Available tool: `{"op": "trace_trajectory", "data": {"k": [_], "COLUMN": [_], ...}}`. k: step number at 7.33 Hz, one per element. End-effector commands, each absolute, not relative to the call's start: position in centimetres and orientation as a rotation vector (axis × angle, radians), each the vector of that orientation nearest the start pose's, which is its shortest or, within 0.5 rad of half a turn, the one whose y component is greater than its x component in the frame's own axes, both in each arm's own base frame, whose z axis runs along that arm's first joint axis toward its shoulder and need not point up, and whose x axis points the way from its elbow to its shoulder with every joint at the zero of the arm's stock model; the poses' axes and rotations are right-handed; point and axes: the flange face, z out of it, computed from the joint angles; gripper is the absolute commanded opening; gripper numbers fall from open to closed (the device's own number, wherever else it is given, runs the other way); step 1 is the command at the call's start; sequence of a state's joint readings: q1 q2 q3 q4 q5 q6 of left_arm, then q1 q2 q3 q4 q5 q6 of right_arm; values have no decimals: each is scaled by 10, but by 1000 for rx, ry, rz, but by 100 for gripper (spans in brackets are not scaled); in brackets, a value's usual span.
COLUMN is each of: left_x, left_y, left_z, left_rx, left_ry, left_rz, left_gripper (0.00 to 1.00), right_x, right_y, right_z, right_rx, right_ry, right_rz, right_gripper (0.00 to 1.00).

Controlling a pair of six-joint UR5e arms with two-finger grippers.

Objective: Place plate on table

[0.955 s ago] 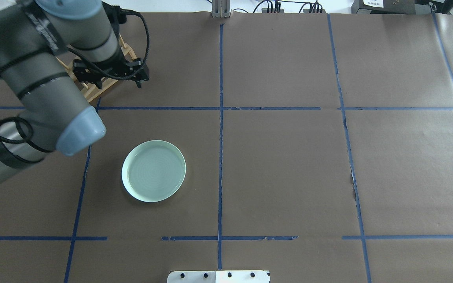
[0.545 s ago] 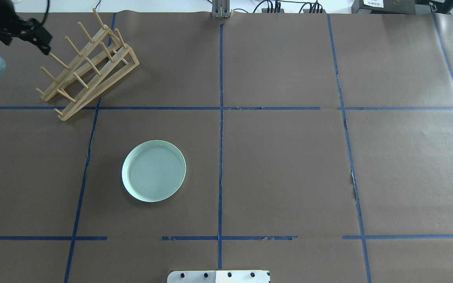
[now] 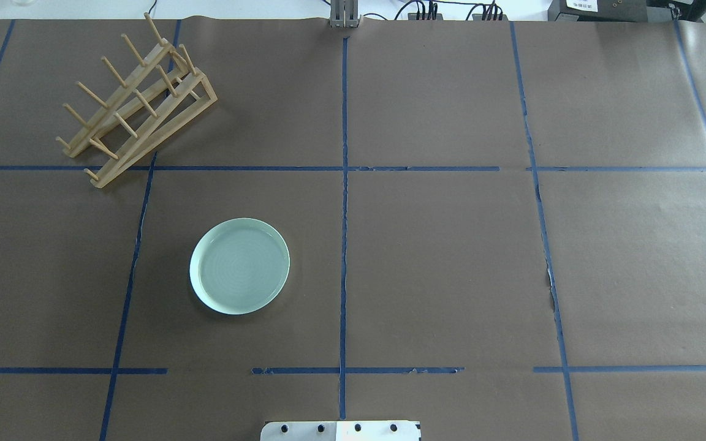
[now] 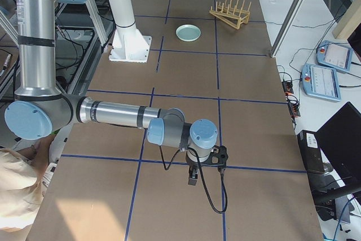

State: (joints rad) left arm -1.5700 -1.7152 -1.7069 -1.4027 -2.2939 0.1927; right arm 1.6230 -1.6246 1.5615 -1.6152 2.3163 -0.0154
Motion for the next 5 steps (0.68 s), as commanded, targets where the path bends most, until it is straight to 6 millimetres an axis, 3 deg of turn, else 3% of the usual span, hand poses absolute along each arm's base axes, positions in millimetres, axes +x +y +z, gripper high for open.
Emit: {"op": "trace_trajectory", "data": {"k": [1, 5], "left_x": [-96, -94], "left_y": [-472, -473], "left_z": [631, 628], "left_rx": [79, 79], "left_ry": [772, 794], "left_rz": [135, 134], "left_gripper": [100, 100], "right_x": [90, 90], "right_y": [-456, -456], "right_z": [696, 696], "right_rx": [-79, -79], "right_ry": [-748, -748], "right_rz": [76, 76], "right_gripper": [100, 100]}}
